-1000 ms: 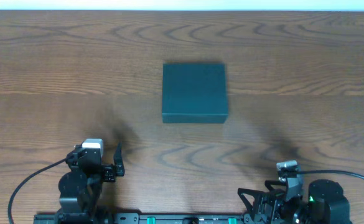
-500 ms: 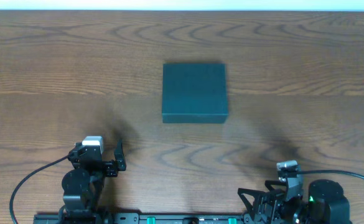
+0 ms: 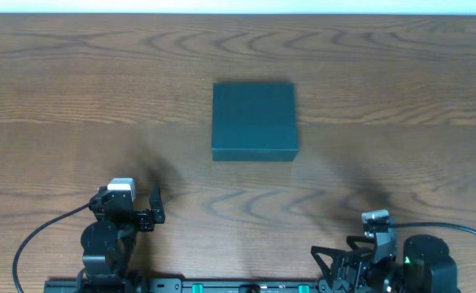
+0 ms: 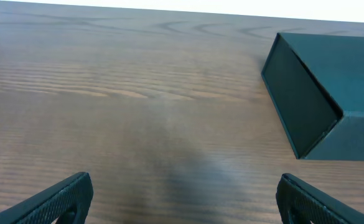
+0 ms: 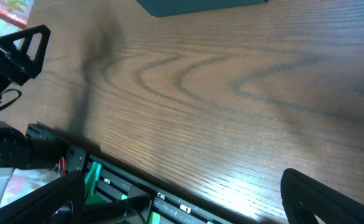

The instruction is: Pack container

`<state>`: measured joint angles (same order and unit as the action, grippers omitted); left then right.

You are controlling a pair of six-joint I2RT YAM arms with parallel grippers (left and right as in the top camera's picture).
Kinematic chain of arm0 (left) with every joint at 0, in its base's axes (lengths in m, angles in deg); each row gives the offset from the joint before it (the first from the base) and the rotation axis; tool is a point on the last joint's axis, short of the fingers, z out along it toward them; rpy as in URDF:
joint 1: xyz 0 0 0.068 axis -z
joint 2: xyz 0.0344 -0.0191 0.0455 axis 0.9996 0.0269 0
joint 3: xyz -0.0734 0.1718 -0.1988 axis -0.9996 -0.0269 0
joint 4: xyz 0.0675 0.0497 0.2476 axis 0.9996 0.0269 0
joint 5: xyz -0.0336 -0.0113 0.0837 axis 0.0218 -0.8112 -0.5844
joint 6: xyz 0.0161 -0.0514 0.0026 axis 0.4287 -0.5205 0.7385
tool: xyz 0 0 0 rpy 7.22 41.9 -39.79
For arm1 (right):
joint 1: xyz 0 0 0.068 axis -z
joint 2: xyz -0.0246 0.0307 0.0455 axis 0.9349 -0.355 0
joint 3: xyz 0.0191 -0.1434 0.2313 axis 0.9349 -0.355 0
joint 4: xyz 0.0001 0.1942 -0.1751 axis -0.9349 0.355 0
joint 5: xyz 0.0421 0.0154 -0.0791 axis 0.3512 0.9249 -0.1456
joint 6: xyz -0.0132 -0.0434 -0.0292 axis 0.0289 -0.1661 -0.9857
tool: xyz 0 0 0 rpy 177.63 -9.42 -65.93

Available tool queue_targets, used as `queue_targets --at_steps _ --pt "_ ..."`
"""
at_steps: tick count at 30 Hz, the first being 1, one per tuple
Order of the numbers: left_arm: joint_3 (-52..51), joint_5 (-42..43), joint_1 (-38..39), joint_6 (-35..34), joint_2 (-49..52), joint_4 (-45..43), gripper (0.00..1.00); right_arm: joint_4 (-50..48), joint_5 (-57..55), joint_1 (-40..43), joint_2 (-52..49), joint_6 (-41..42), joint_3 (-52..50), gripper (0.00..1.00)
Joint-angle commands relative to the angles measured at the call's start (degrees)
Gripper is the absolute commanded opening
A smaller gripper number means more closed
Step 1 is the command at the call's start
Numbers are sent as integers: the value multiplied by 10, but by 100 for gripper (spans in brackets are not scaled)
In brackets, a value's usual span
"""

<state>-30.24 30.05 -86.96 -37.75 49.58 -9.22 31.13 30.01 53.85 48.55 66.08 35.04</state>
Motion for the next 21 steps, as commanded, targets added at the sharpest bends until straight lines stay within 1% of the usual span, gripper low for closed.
queue_targets --at_steps 1,12,14,17,18,19,21 --pt "-12 -4 -3 -4 -5 -2 95 0 5 -9 3 5 -2 99" --pt "-12 -4 -3 -4 -5 -2 95 0 3 -9 3 3 -2 99" --pt "-12 -4 -3 -4 -5 -2 95 -6 -18 -10 6 -2 -2 99" --pt "-12 -4 -3 -4 -5 -2 95 -52 -77 -18 21 -7 -14 99" --pt "-12 -4 -3 -4 -5 -2 95 -81 -95 -23 30 -29 -27 99" --pt "-12 -4 -3 -4 -5 -2 95 -122 -99 -27 43 -78 -52 99" --pt "-12 -4 -3 -4 -5 -2 95 -174 -99 -27 58 -131 -91 99"
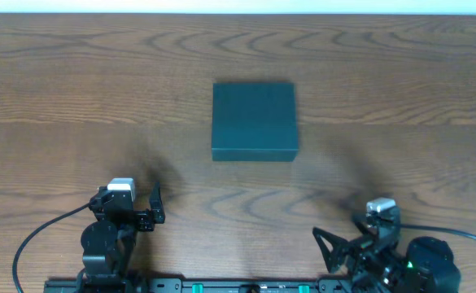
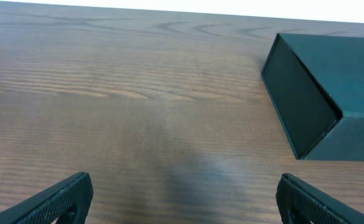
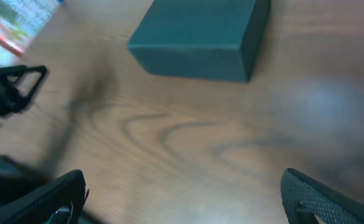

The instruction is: Pack container

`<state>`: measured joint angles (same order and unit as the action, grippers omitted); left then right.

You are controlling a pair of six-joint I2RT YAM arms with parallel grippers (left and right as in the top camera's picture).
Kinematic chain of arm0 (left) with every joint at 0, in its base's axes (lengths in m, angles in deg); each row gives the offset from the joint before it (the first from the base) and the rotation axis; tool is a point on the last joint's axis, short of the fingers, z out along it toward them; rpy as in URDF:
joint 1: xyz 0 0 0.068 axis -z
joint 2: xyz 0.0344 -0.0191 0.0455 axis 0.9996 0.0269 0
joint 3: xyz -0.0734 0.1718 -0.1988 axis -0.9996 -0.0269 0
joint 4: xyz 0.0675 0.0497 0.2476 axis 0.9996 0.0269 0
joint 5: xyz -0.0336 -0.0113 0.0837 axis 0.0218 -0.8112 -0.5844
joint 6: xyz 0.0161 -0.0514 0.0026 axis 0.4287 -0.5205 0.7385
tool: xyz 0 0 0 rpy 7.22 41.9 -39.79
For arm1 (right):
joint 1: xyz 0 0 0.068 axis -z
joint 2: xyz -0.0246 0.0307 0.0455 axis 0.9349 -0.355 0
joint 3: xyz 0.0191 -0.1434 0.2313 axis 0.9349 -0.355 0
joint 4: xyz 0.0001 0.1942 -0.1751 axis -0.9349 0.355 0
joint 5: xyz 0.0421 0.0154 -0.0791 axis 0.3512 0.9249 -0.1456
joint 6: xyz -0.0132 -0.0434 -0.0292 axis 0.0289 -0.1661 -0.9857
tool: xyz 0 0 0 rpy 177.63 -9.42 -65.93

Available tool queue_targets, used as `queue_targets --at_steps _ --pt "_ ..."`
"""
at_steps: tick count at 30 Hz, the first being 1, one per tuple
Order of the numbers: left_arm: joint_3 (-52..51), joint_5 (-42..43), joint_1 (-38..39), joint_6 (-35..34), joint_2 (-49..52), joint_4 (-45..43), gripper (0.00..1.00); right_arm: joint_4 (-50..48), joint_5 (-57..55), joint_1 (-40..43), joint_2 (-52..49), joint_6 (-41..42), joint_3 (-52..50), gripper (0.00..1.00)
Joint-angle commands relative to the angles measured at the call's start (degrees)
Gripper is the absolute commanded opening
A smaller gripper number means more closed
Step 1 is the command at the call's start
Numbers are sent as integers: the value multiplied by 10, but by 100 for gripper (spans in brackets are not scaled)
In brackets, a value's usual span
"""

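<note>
A closed dark teal box point(image 1: 254, 120) lies flat in the middle of the wooden table; it shows also at the right in the left wrist view, box point(image 2: 331, 93), and at the top of the right wrist view, box point(image 3: 200, 37). My left gripper point(image 2: 185, 202) stands open near the front left edge, nothing between its fingers. My right gripper point(image 3: 182, 199) is open too, at the front right, with bare wood between its fingers. Both are well short of the box.
The wooden table point(image 1: 400, 73) runs to a pale far edge. A rail with green clips point(image 1: 221, 286) lines the front edge between the arm bases. Cables trail from both arms. Coloured items point(image 3: 14, 25) lie off the table's left side.
My right arm has turned and risen a little toward the box, which now shows whole in the right wrist view. The left arm and the box have not moved.
</note>
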<state>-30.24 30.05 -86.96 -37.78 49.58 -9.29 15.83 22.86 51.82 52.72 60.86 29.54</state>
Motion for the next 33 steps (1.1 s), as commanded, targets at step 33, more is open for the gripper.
queue_targets --at_steps 33 --pt "-12 -4 -3 -3 -5 -1 95 -179 -28 -7 81 -162 -236 99"
